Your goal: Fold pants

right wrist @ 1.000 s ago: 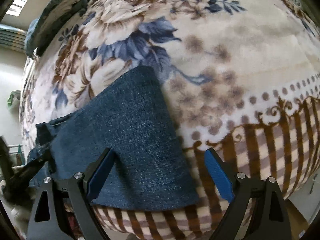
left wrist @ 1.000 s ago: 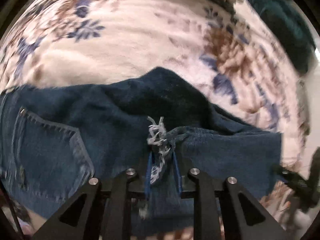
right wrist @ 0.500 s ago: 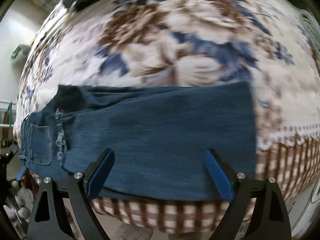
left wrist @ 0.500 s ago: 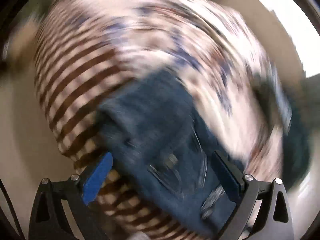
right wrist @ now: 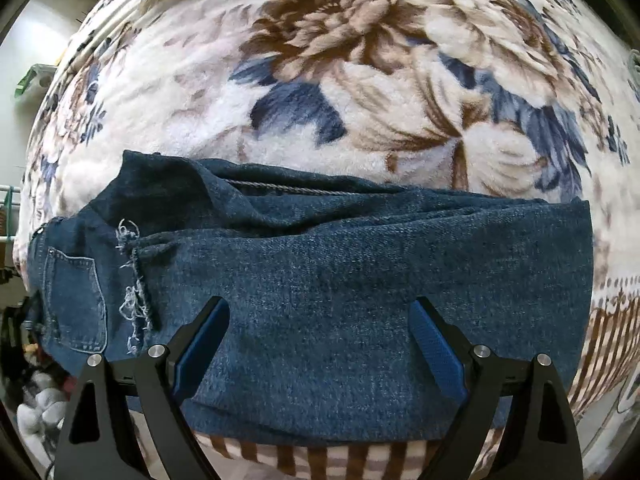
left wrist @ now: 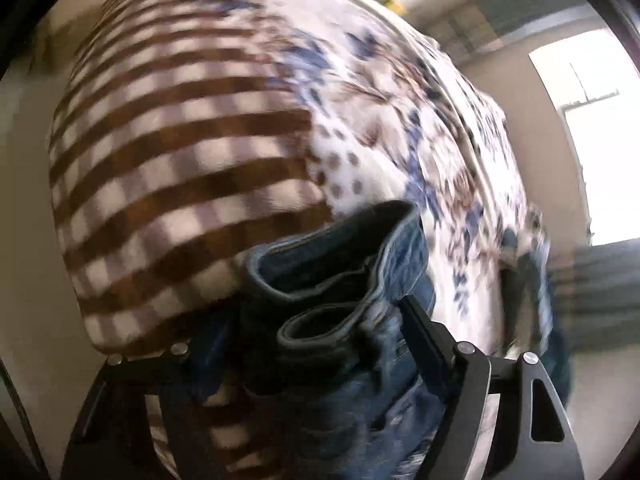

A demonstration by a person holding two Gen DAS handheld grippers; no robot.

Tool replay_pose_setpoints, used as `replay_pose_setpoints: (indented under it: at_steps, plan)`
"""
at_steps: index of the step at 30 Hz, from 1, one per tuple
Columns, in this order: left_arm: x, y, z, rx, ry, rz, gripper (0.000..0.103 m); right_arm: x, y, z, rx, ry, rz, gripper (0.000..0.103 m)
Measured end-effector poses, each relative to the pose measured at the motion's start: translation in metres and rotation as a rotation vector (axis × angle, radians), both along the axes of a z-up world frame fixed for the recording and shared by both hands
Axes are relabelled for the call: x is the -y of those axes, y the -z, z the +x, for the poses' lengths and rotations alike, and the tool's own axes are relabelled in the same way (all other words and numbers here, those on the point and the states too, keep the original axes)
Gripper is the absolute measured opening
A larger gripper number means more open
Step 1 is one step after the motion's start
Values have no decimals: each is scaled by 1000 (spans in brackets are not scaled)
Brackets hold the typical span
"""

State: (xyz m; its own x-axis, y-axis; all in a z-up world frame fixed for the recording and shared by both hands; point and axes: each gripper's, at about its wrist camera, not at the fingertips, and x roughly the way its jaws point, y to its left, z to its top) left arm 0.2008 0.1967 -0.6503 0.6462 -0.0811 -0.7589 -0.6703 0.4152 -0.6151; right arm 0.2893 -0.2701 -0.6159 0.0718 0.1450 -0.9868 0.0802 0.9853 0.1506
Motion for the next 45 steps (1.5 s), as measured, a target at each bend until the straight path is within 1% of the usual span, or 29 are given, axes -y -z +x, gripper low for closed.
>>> replay_pose_setpoints:
  at_steps: [1,3,4,5,6,7,8,9,10,12,13,14,15,16,17,19,20,24,25,29,32,34,35,36,38,39,42,44,45]
  plan:
    - [0,8,1,-15,6,-6,75,0,0,0,0,4,-2,93]
    - [-8,28,-1,-15,-23,-72,77,0,-1,0,-3,13,-3,93]
    - [-11,30,0,-10,-30,-75,77,-1,-1,1,-7,18,-2,93]
    - [-11,27,1,-7,-34,-68,74,-2,-1,2,-8,20,0,93]
    - [-10,20,2,3,-34,-51,66,-4,0,4,-8,22,0,93]
    - [-7,11,2,14,-30,-25,61,-4,0,5,-8,23,1,93]
    - [-2,-5,0,43,-21,24,52,-4,0,5,-6,25,1,93]
    - [1,-12,1,62,-11,51,49,-4,0,5,-4,25,2,93]
    - [4,-18,3,77,8,73,49,-1,-1,2,-4,25,2,93]
    - [3,-14,4,62,26,84,49,-1,1,2,-6,24,0,93]
    - [-3,-3,4,53,19,51,51,-2,1,2,-7,24,0,93]
    - [-11,11,4,34,7,0,56,0,1,0,-8,24,0,93]
    - [-18,23,5,25,-5,-45,56,-1,0,0,-9,27,3,93]
    - [-23,32,2,39,-16,-81,56,0,0,1,-10,33,15,93]
    - [-26,36,0,61,-27,-95,53,0,0,1,-11,35,21,93]
    - [-23,28,4,72,-6,-58,41,2,1,1,-12,36,29,93]
    - [-20,20,5,77,10,-33,31,4,1,2,-12,36,30,93]
    - [4,-36,3,111,83,97,24,13,-3,-1,-4,36,32,93]
    - [17,-56,4,103,109,151,24,15,-3,-2,-7,31,22,93]
    - [72,-120,12,118,223,270,21,19,-6,-9,-20,-4,-24,93]
    - [127,-153,22,119,327,318,20,29,-11,-16,-27,4,-23,93]
    - [159,-165,24,123,378,319,20,43,-18,-22,-22,24,-3,93]
    - [187,-169,27,123,439,325,20,50,-22,-24,-18,33,1,93]
    - [210,-169,35,116,484,334,20,60,-26,-27,-12,47,3,93]
    - [256,-163,40,104,577,313,20,80,-33,-31,-3,74,8,93]
    - [279,-156,45,80,628,322,20,95,-37,-35,-2,94,9,93]
    - [344,-123,54,-11,775,347,20,135,-44,-47,-4,140,5,93]
    - [378,-89,61,-109,858,362,19,162,-46,-51,-11,155,-7,93]
    - [384,-77,63,-134,872,351,19,172,-46,-54,-11,150,-18,93]
